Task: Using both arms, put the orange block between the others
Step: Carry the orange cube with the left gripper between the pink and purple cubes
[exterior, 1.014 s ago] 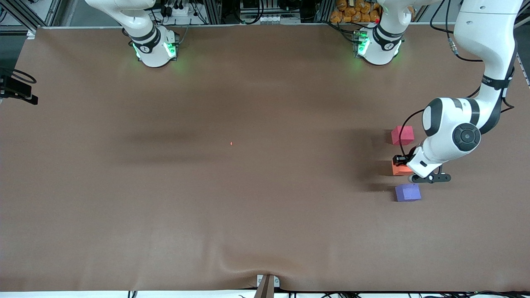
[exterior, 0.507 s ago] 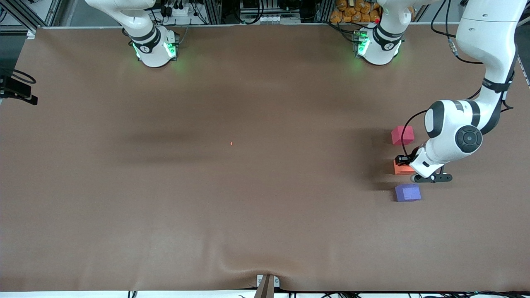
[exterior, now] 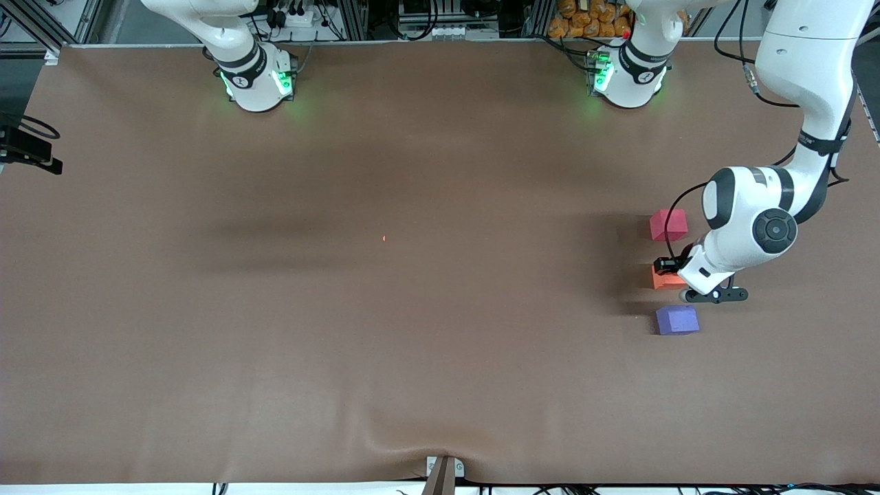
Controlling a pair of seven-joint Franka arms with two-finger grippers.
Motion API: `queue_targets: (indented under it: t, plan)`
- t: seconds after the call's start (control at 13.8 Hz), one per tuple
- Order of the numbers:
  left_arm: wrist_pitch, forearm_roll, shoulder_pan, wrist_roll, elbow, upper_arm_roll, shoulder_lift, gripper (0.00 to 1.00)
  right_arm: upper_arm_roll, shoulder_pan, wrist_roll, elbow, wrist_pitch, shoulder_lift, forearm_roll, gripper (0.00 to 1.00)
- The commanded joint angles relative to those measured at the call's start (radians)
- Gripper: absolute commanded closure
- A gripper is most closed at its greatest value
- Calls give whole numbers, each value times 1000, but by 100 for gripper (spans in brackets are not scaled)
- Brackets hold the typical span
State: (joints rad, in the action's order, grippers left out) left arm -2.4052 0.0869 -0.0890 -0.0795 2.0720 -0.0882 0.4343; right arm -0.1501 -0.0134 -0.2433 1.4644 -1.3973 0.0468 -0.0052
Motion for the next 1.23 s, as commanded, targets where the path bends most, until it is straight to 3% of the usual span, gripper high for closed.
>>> queue_targets:
  t: [0.0,0.36,0.87,1.16]
  plan:
    - [-29,19,-12,4,5,-11,12,0,11,-8,13,7,1,-7,-21,0]
    - [-22,19,-14,6,-3,-11,-5,0,11,-4,13,7,4,-7,-21,0]
    - [-14,19,-14,15,-24,-7,-153,0,11,-4,13,7,4,-7,-21,0]
    - [249,19,-12,41,-195,-11,-177,0,11,-4,13,7,3,-7,-21,0]
